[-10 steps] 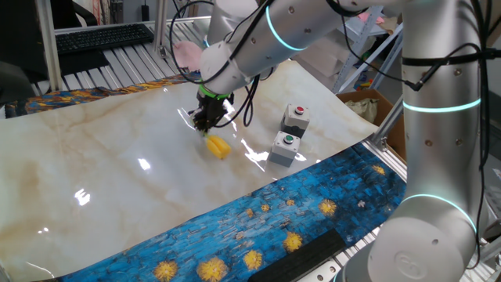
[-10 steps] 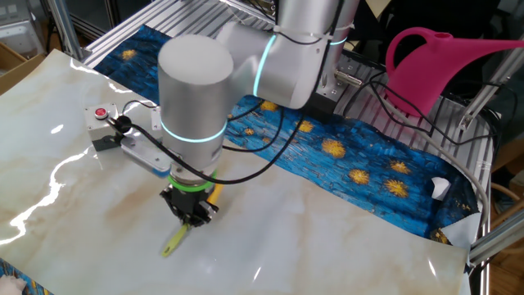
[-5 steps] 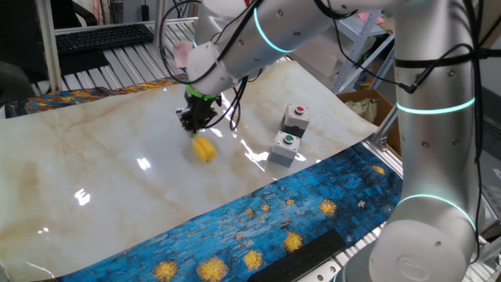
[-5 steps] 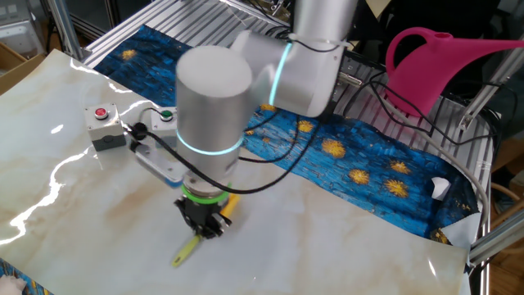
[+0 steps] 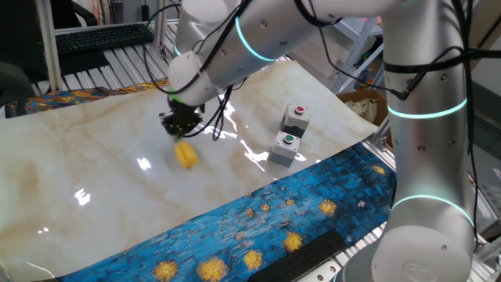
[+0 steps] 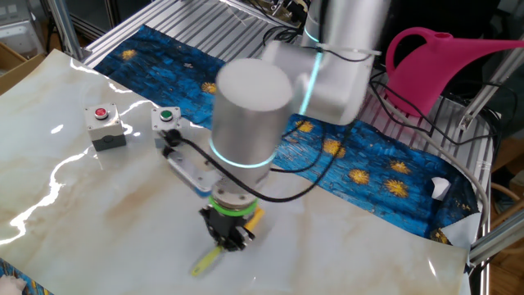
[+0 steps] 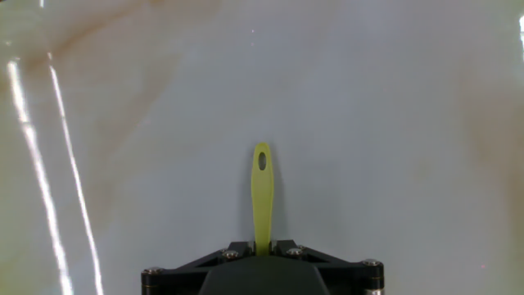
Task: Scrub the table with a brush
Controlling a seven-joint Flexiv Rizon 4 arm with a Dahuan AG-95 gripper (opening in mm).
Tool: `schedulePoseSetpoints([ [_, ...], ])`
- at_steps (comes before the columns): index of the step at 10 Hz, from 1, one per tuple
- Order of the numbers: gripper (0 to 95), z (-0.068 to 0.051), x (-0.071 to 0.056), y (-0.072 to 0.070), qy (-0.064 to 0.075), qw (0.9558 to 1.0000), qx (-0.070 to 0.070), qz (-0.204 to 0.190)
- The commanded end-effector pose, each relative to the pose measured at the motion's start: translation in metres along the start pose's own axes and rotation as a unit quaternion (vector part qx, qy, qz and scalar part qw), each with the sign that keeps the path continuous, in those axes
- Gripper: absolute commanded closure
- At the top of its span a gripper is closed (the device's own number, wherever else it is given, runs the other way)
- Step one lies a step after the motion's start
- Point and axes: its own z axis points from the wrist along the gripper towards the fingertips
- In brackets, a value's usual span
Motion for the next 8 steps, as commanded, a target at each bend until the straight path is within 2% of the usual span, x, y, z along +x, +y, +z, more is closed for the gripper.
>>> schedulePoseSetpoints([
  [1,95.0,-0.001,0.009,0.019,-0.005,0.9997,0.001,0.023],
  [2,95.0,-0.003,0.013,0.027,-0.005,0.9994,0.001,0.033],
  [4,95.0,-0.008,0.016,0.034,0.007,0.9978,-0.003,0.065],
  [6,95.0,-0.011,0.014,0.036,0.022,0.9988,-0.001,0.044],
  [7,95.0,-0.013,0.013,0.036,0.032,0.9985,-0.009,0.044],
  [8,95.0,-0.017,0.011,0.037,0.05,0.9972,-0.027,0.049],
])
